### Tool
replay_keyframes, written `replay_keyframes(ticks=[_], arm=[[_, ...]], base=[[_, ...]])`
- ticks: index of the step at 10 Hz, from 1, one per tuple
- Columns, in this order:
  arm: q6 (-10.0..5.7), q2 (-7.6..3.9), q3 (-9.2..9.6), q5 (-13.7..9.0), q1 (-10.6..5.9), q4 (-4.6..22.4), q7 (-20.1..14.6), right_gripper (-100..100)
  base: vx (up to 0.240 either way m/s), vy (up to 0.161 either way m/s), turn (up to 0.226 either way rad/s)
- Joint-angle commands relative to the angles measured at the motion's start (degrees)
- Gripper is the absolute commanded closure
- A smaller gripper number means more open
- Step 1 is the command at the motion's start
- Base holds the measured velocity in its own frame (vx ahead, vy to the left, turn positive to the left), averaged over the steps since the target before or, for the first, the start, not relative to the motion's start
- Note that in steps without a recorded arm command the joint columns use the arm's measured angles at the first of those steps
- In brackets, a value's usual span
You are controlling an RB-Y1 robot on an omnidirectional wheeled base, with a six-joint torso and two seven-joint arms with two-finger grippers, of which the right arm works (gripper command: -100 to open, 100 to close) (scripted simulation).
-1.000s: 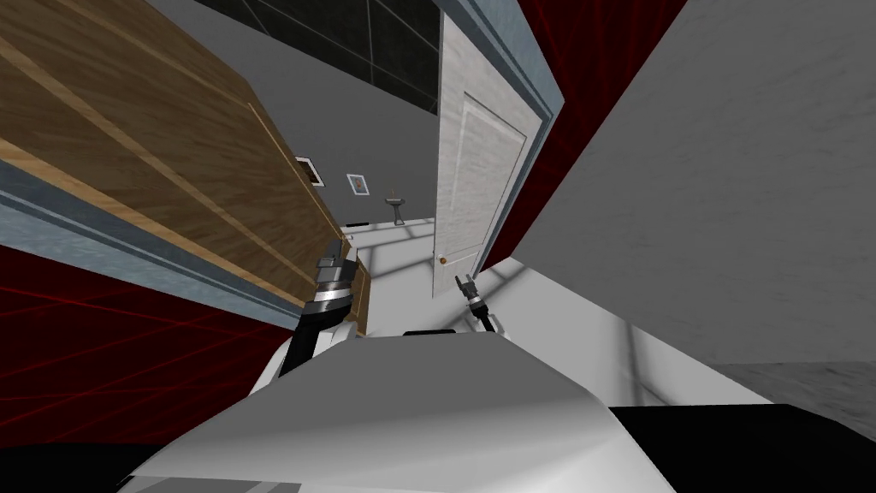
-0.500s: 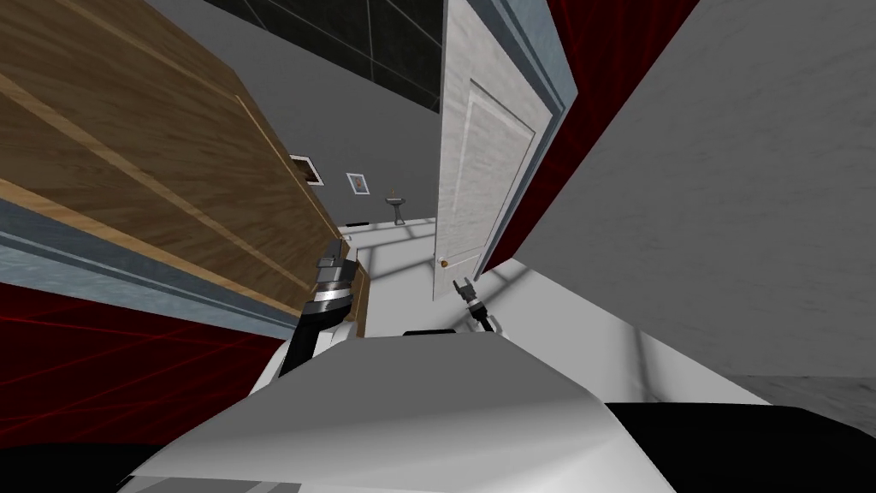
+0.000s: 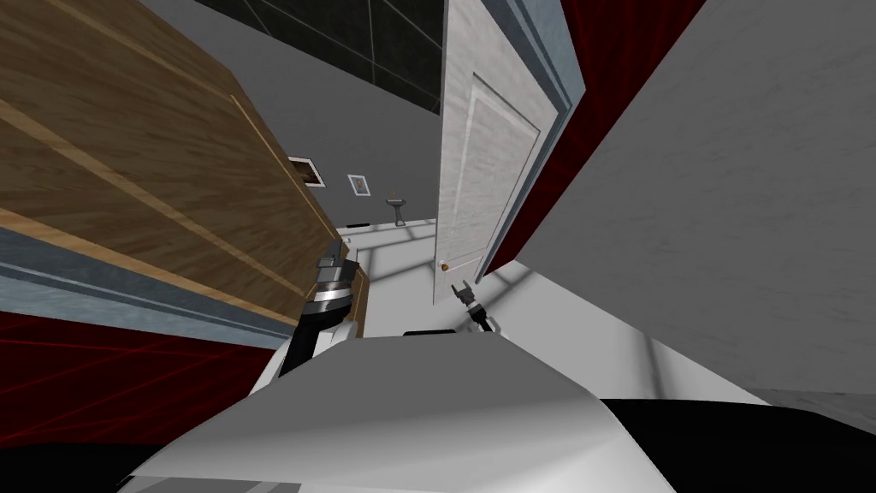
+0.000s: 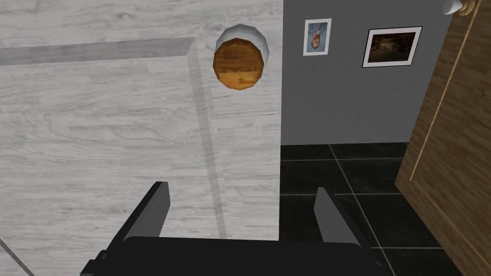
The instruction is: Push the door open
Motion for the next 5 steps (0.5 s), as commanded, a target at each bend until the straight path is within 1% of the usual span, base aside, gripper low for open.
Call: replay_keyframes(ticks=[1,3,4,5], arm=[[-0.45,-0.29,0.03,0.8,-0.74,2.05,1.43,-100],[-0.93,-0.46,0.05,1.58,-1.43,4.11,2.83,-100],[-1.31,-0.59,0.07,2.19,-1.98,5.74,3.93,-100],[-1.5,-0.66,0.08,2.49,-2.25,6.55,4.48,-100]], base=[[0.1,0.002,0.012],[0.066,-0.005,0.011],[0.064,-0.007,0.013],[0.072,-0.004,0.011]])
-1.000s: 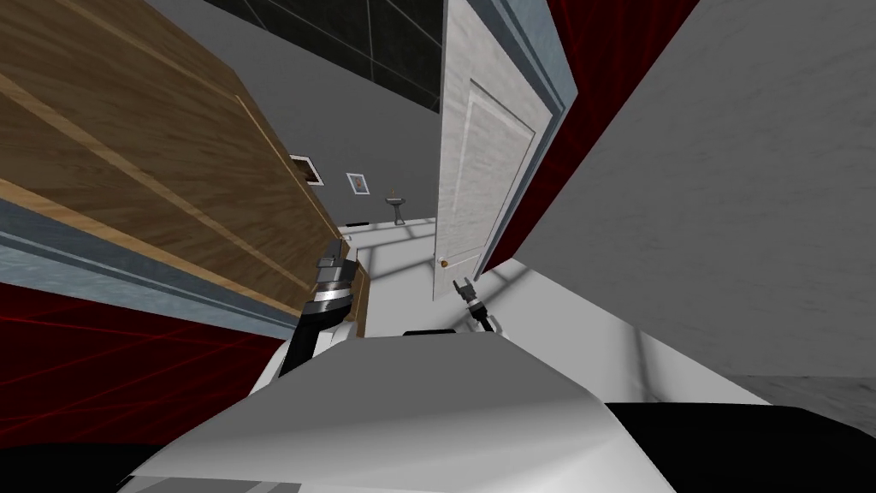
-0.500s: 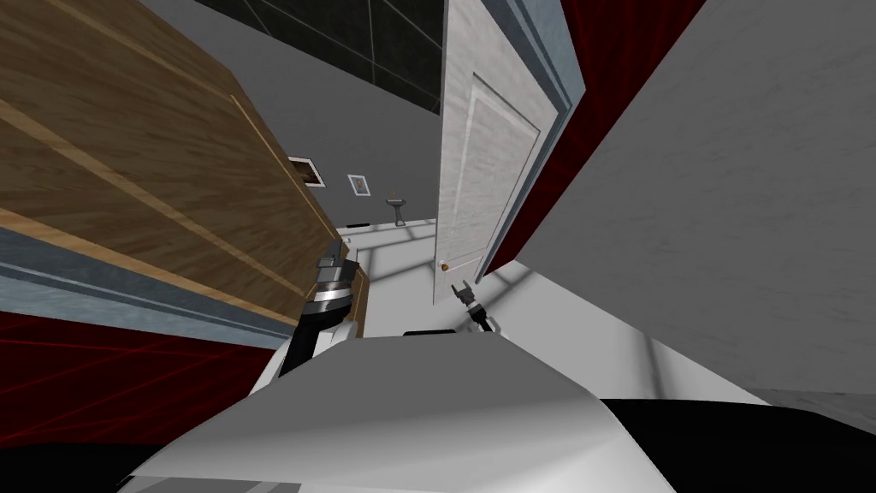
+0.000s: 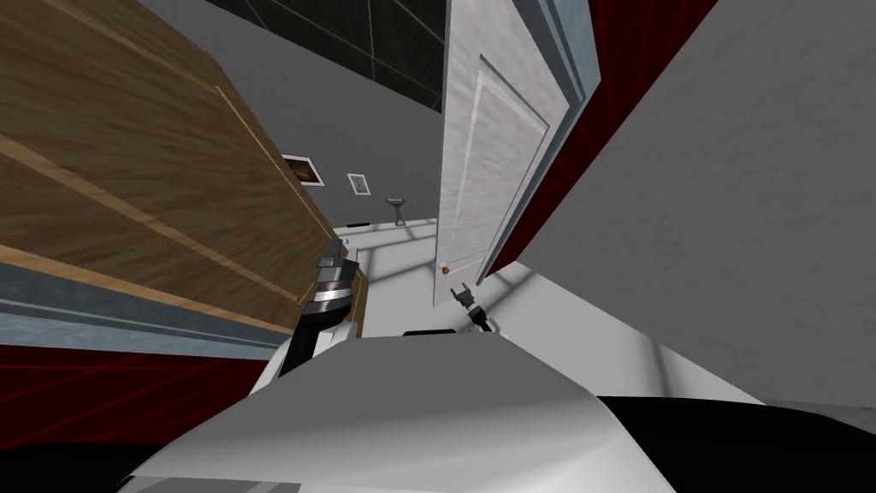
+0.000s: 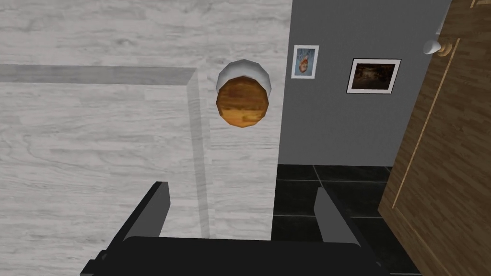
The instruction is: Push the door open
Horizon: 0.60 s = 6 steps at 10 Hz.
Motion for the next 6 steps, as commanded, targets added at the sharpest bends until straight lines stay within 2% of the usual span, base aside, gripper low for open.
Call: replay_keyframes(ticks=[1,3,6], arm=[[-0.42,-0.16,-0.03,0.53,-0.8,1.88,1.1,-100],[-0.31,0.31,-0.2,0.28,-0.72,1.75,1.31,-100],[-0.18,0.95,-0.45,0.18,-0.78,2.09,2.04,-100]], base=[[0.067,0.0,0.009],[0.082,0.021,0.018],[0.186,0.073,0.025]])
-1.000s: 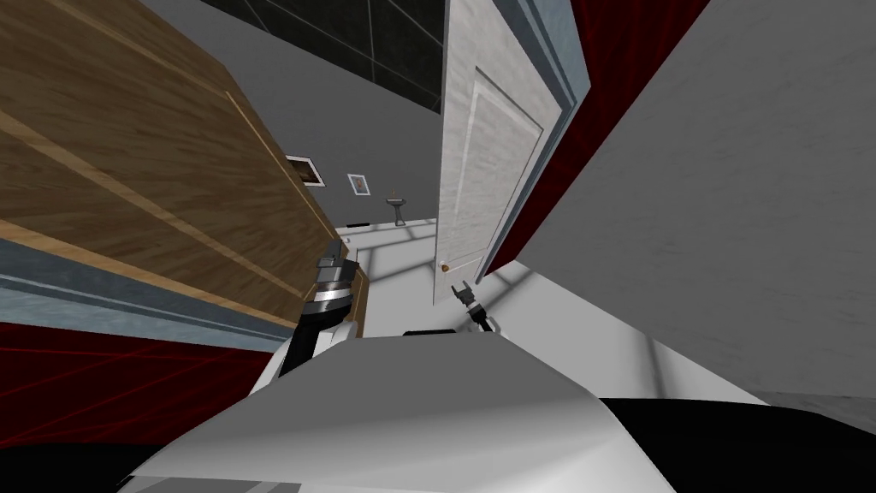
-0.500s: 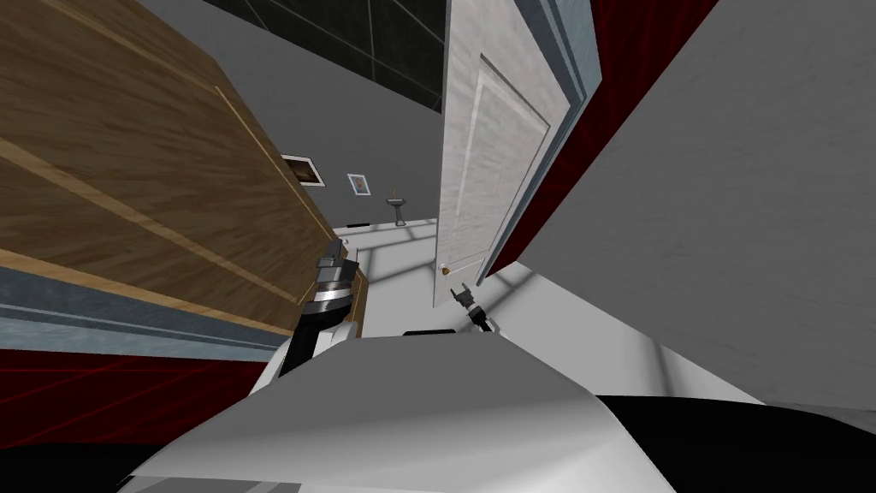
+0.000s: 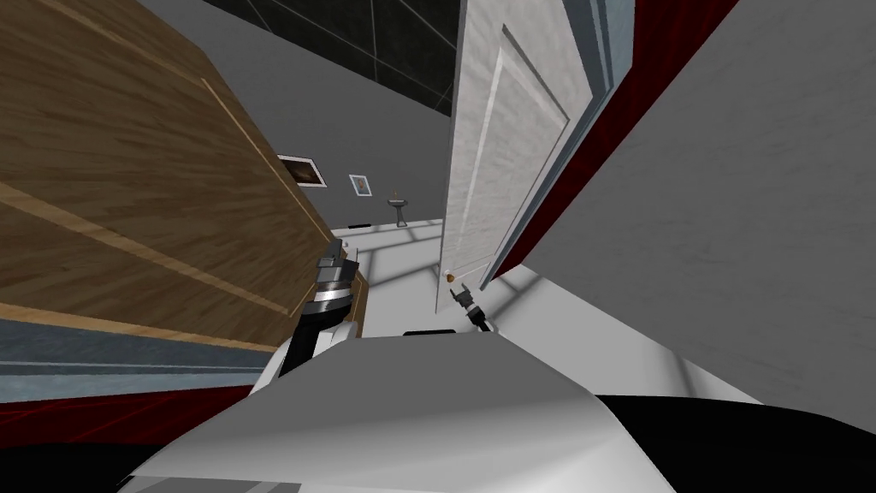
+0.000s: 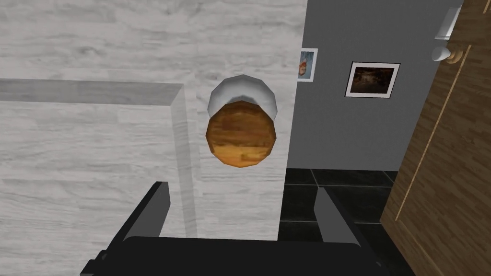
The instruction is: Push the door open
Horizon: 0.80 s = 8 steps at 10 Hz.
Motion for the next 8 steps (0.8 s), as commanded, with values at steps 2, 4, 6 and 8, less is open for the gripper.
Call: replay_keyframes(ticks=[2,4,6,8], arm=[[0.19,0.67,-0.25,-0.1,-0.02,0.25,0.77,-100],[0.28,1.09,-0.42,-0.17,-0.05,0.47,1.25,-100],[0.23,0.96,-0.37,-0.15,-0.07,0.44,1.09,100],[0.23,0.96,-0.37,-0.15,-0.07,0.44,1.09,100]], base=[[0.201,0.075,0.032],[0.23,0.038,0.028],[0.042,0.011,0.007],[-0.028,0.0,0.017]])
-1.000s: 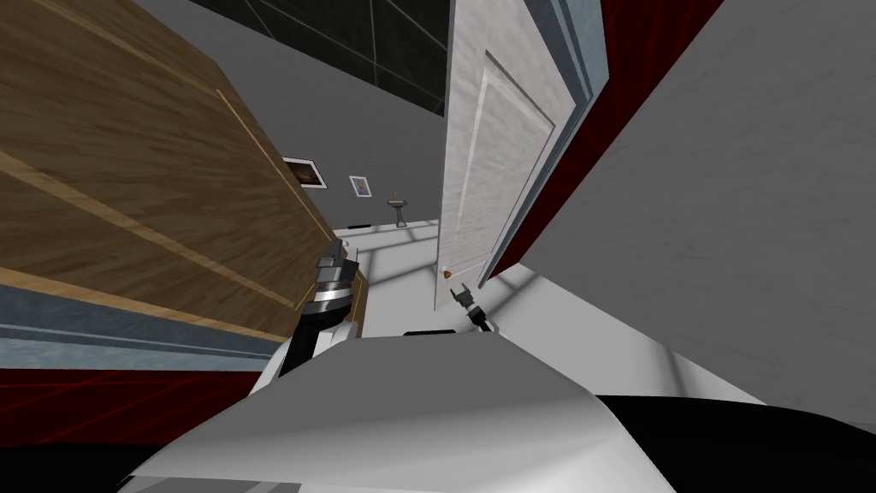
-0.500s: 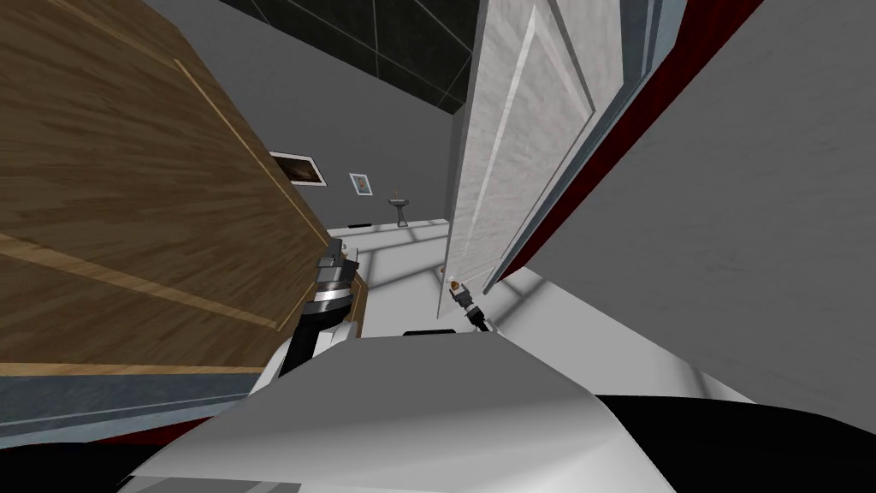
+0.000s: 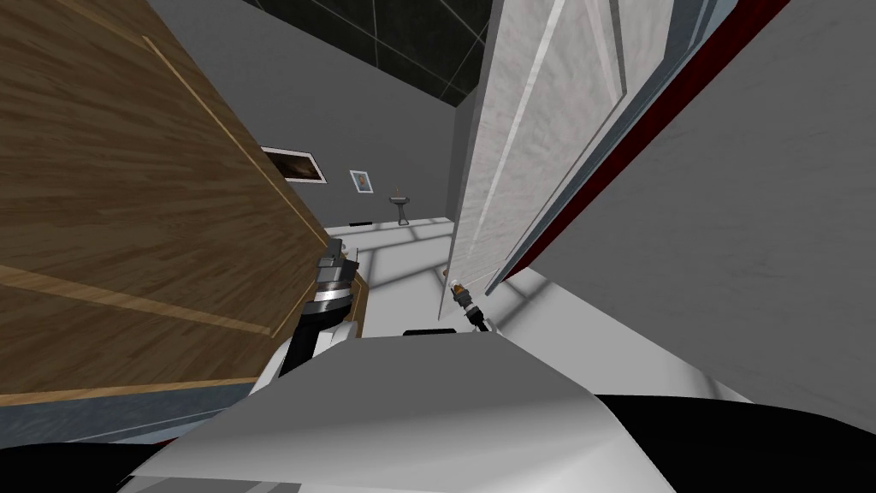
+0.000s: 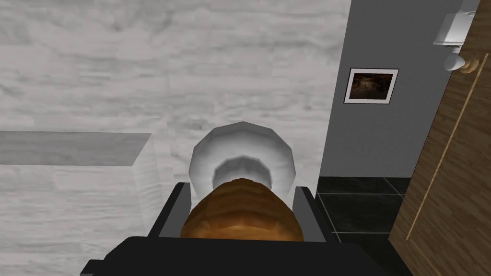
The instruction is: Push the door open
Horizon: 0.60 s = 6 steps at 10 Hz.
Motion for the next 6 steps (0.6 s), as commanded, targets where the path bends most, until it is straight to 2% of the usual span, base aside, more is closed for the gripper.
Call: replay_keyframes(ticks=[1,3,6], arm=[[-0.14,-0.16,-0.11,-0.04,0.23,0.02,0.01,100],[-0.14,-0.16,-0.11,-0.04,0.23,0.02,0.01,100],[0.11,0.09,0.36,-0.7,-0.22,0.21,-3.47,100]], base=[[0.0,0.0,0.0],[0.0,0.0,0.0],[0.021,0.009,-0.01]])
